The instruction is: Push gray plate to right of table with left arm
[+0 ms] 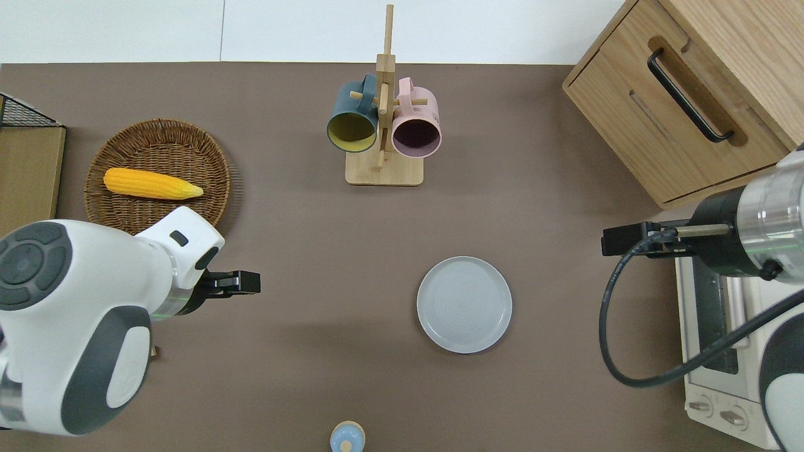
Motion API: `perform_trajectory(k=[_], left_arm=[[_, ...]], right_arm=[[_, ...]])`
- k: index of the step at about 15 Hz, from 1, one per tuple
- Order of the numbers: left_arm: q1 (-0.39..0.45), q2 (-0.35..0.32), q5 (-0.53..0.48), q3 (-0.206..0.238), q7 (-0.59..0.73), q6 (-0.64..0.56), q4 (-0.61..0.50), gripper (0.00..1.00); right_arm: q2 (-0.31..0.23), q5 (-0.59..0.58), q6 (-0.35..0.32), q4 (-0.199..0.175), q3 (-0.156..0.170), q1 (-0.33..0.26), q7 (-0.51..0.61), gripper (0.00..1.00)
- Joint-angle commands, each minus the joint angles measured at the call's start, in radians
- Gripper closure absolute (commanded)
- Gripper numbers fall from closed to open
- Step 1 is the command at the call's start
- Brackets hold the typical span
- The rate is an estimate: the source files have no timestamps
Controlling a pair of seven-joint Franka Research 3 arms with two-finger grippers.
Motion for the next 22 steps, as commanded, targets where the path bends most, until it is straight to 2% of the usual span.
perform_trajectory(k=[1, 7, 10, 13, 18, 22], left_arm=[[0.007, 0.003, 0.017, 0.004, 0.014, -0.088, 0.08, 0.02], [0.007, 0.013, 0.082, 0.007, 0.018, -0.195, 0.204, 0.01], [0.006, 0.026, 0.088, 0.033, 0.041, -0.258, 0.275, 0.02], [0.006, 0.026, 0.09, 0.053, 0.086, -0.287, 0.291, 0.01], [0.004, 0.022, 0.09, 0.093, 0.087, -0.321, 0.322, 0.01], [0.006, 0.017, 0.088, 0.088, 0.084, -0.321, 0.322, 0.01]], right_arm=[[0.006, 0.016, -0.005, 0.014, 0.003, -0.006, 0.002, 0.005], [0.006, 0.016, -0.005, 0.014, 0.003, -0.006, 0.002, 0.005], [0.006, 0.016, -0.005, 0.014, 0.003, -0.006, 0.002, 0.005], [0.006, 0.016, -0.005, 0.014, 0.003, -0.006, 0.002, 0.005], [0.006, 0.016, -0.005, 0.014, 0.003, -0.006, 0.002, 0.005], [0.006, 0.016, -0.005, 0.014, 0.003, -0.006, 0.002, 0.005]])
